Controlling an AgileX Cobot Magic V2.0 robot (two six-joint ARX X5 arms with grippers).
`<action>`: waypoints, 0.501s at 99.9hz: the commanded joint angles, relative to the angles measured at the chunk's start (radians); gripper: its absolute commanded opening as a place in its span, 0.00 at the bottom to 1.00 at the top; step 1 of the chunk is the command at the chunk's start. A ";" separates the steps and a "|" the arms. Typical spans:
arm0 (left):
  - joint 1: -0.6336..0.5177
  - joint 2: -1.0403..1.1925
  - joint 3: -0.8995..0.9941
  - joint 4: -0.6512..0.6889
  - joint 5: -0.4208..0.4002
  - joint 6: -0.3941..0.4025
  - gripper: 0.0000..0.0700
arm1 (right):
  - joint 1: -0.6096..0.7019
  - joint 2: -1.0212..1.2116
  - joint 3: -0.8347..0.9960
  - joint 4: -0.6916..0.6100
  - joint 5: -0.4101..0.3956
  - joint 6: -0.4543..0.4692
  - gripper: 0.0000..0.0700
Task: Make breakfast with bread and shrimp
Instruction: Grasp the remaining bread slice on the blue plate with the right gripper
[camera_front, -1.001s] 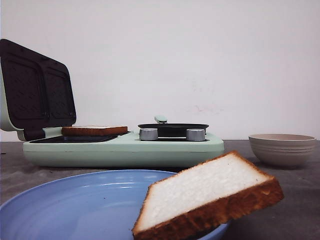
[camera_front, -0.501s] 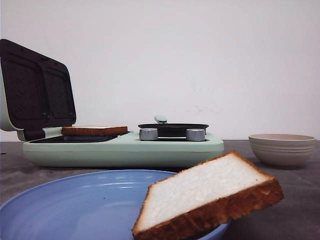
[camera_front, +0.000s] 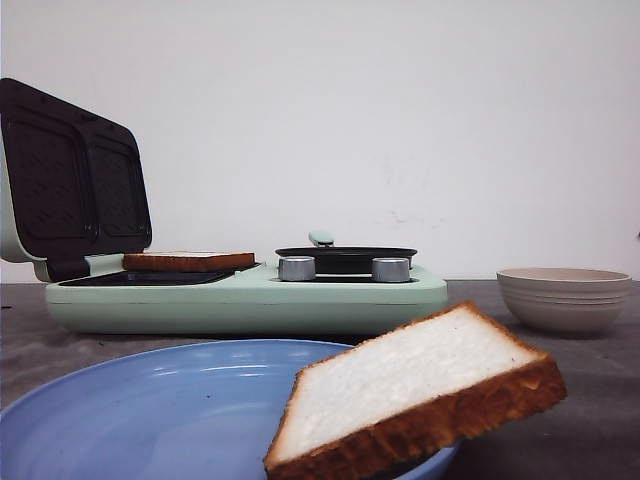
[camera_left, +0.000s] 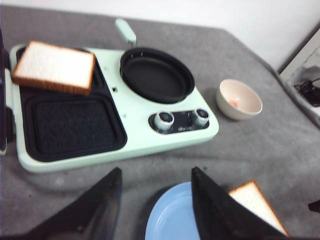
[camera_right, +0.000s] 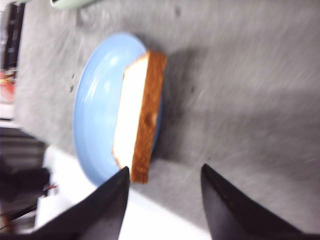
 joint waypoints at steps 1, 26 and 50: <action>-0.001 -0.008 -0.010 0.009 -0.003 0.018 0.45 | 0.040 0.004 -0.020 0.053 -0.010 0.102 0.43; -0.001 -0.096 -0.132 0.026 -0.002 -0.026 0.45 | 0.206 0.026 -0.075 0.209 0.078 0.230 0.43; -0.001 -0.195 -0.201 0.011 -0.005 -0.050 0.45 | 0.333 0.176 -0.075 0.349 0.145 0.257 0.43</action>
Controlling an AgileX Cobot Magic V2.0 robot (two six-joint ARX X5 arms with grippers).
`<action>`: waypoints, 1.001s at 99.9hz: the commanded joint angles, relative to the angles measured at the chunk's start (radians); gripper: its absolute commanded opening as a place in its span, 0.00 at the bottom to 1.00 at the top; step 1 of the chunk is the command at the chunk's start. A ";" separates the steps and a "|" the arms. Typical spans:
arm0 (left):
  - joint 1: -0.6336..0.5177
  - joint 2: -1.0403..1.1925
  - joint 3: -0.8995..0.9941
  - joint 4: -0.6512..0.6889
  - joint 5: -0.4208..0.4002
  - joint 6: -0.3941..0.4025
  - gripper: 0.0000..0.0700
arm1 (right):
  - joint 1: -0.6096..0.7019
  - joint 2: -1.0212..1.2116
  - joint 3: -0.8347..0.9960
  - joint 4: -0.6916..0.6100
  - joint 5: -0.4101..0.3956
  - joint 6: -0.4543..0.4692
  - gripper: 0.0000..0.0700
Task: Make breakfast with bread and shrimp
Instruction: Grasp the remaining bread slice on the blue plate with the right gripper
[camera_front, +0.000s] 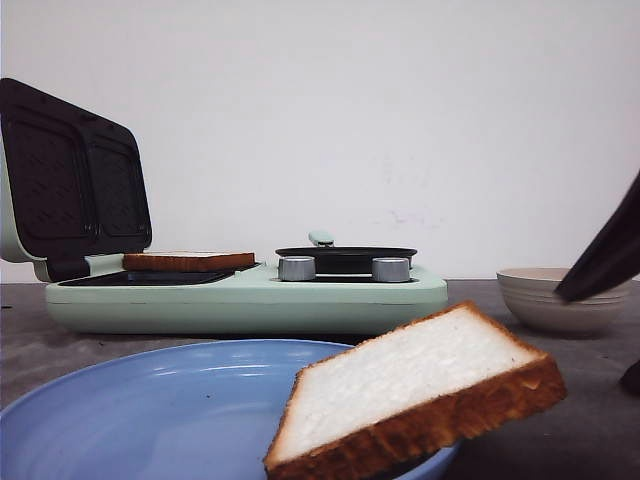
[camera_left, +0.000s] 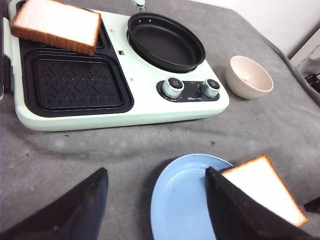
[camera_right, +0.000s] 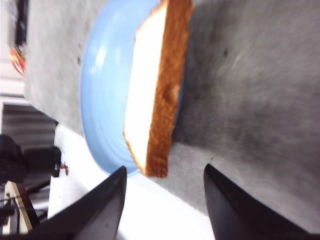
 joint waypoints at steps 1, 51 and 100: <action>-0.001 -0.016 0.003 -0.002 -0.006 -0.012 0.45 | 0.027 0.048 0.000 0.058 0.005 0.026 0.43; -0.001 -0.035 0.003 -0.042 -0.025 -0.003 0.00 | 0.068 0.351 0.000 0.341 0.006 0.046 0.43; -0.001 -0.035 0.003 -0.041 -0.025 0.000 0.00 | 0.071 0.377 0.000 0.396 -0.016 0.043 0.00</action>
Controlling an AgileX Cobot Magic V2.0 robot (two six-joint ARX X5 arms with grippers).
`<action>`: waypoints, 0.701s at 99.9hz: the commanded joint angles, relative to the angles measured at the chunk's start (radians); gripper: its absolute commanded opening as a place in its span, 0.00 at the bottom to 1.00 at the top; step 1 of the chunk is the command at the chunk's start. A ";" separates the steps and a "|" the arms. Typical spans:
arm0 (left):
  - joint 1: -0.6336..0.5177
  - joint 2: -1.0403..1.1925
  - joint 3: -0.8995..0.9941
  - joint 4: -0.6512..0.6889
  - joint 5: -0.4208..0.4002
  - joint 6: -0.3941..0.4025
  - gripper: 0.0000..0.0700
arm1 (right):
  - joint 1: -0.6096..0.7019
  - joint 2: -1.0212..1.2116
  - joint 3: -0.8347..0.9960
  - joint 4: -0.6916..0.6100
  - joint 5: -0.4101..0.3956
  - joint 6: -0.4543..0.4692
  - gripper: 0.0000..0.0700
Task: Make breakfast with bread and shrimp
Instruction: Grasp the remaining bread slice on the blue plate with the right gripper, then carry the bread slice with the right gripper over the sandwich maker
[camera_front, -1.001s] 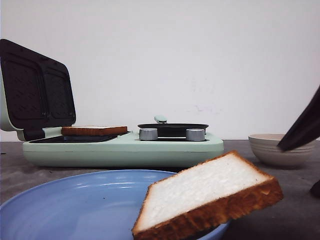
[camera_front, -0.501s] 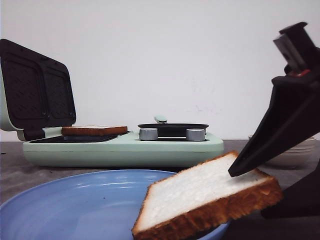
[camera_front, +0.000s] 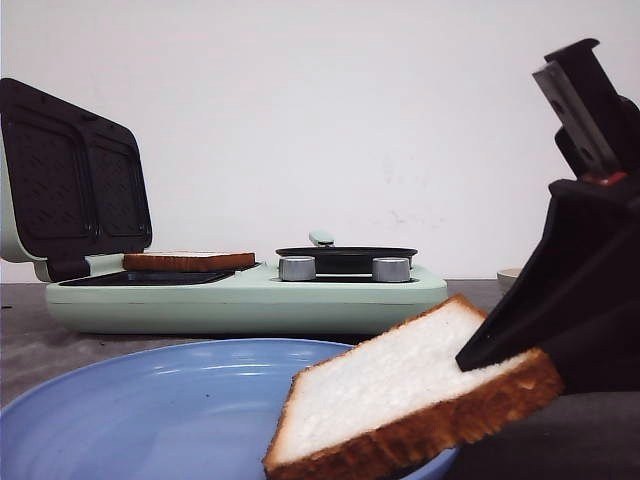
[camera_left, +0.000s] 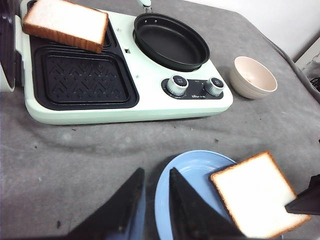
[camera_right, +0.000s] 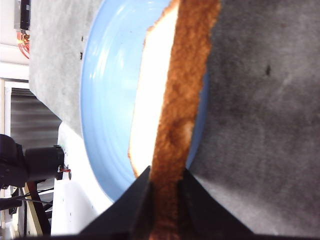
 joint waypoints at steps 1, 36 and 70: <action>-0.001 0.002 0.003 0.007 -0.003 0.003 0.00 | 0.010 0.009 0.002 0.008 0.003 0.003 0.00; -0.001 0.002 0.003 0.007 -0.002 0.002 0.00 | 0.010 0.005 0.011 0.132 -0.055 0.056 0.00; -0.001 0.002 0.003 0.009 -0.002 0.002 0.00 | 0.009 0.003 0.123 0.154 -0.084 0.077 0.00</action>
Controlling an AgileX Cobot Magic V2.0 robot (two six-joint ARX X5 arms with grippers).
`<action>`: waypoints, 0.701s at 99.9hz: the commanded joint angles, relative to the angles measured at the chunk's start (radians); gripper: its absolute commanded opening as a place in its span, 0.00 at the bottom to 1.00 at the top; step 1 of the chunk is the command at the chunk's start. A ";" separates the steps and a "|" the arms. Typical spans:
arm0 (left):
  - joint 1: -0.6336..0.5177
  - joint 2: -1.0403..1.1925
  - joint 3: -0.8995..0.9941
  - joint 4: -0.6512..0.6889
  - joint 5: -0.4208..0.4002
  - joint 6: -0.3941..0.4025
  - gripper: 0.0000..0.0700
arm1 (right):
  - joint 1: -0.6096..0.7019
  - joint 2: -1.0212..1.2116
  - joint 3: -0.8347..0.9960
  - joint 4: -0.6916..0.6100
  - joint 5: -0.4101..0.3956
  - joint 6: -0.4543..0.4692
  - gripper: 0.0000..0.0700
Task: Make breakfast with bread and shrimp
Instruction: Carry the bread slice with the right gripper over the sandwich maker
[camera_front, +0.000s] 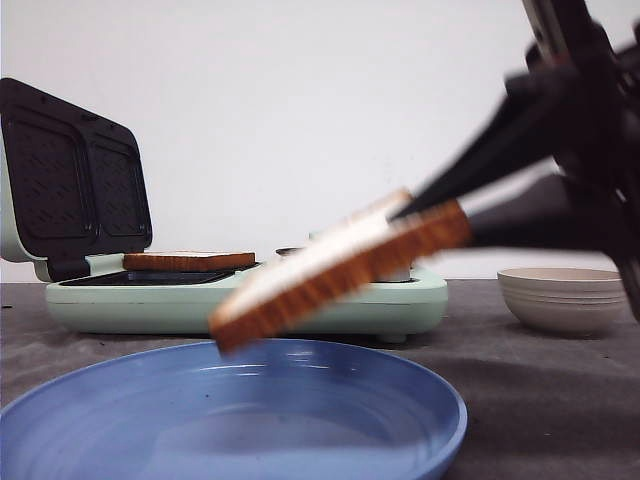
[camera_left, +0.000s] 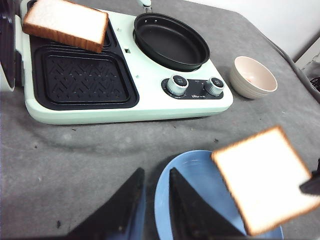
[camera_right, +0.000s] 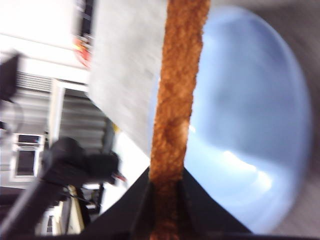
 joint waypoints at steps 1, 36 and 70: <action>-0.001 0.002 0.003 0.009 -0.002 0.002 0.00 | 0.009 0.003 0.039 0.019 -0.002 0.007 0.00; -0.001 0.002 0.003 0.035 -0.002 0.002 0.00 | 0.008 0.217 0.282 0.017 -0.014 -0.037 0.00; -0.001 0.002 0.003 0.064 -0.002 0.002 0.00 | 0.008 0.611 0.653 0.017 -0.031 -0.079 0.00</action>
